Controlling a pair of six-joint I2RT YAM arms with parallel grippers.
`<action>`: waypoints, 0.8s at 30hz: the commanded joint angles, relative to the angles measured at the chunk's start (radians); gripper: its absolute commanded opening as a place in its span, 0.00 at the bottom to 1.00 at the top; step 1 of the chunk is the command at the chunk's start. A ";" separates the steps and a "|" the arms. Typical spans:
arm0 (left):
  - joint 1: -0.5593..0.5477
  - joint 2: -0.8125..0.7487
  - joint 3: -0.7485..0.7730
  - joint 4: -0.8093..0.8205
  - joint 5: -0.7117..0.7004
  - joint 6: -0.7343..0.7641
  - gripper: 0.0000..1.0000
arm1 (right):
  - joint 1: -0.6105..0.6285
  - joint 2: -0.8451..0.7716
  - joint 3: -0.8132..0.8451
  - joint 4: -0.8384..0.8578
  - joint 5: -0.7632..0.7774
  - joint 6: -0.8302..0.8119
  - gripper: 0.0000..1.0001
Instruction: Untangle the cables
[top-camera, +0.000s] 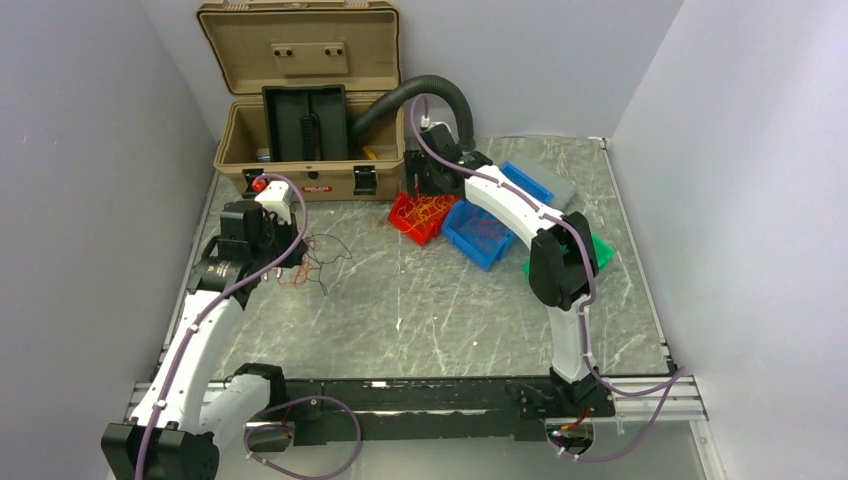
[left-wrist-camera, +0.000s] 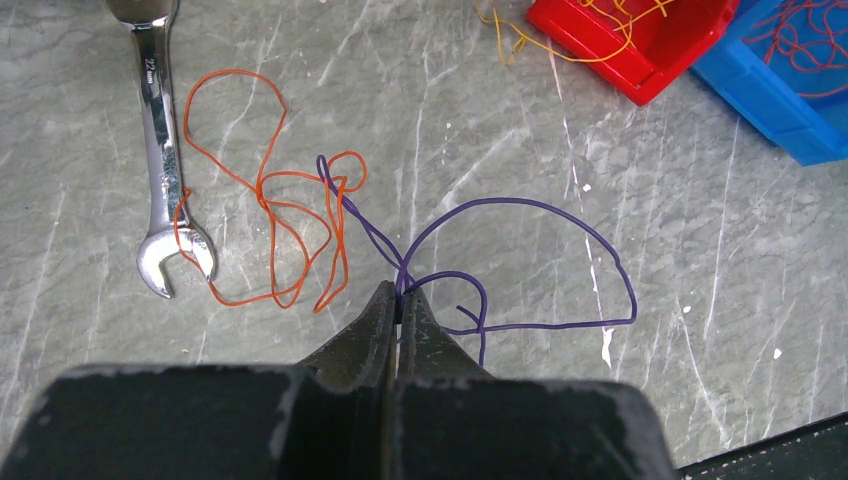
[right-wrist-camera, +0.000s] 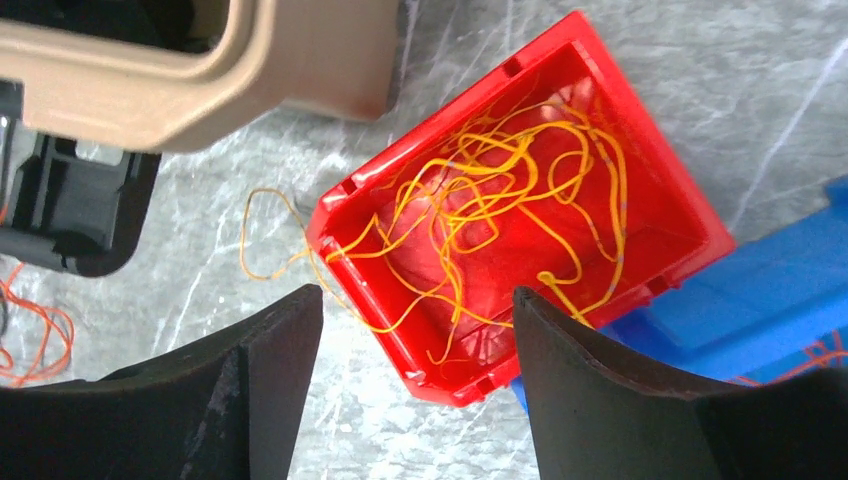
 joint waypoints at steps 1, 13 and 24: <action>-0.003 -0.020 0.001 0.029 0.014 0.007 0.00 | 0.052 -0.052 -0.084 0.107 -0.083 -0.053 0.73; 0.012 -0.081 0.000 -0.020 -0.281 -0.086 0.00 | 0.219 -0.003 -0.130 0.240 0.052 -0.125 0.66; 0.017 -0.080 -0.002 -0.016 -0.268 -0.084 0.00 | 0.237 0.182 -0.009 0.325 0.070 -0.119 0.50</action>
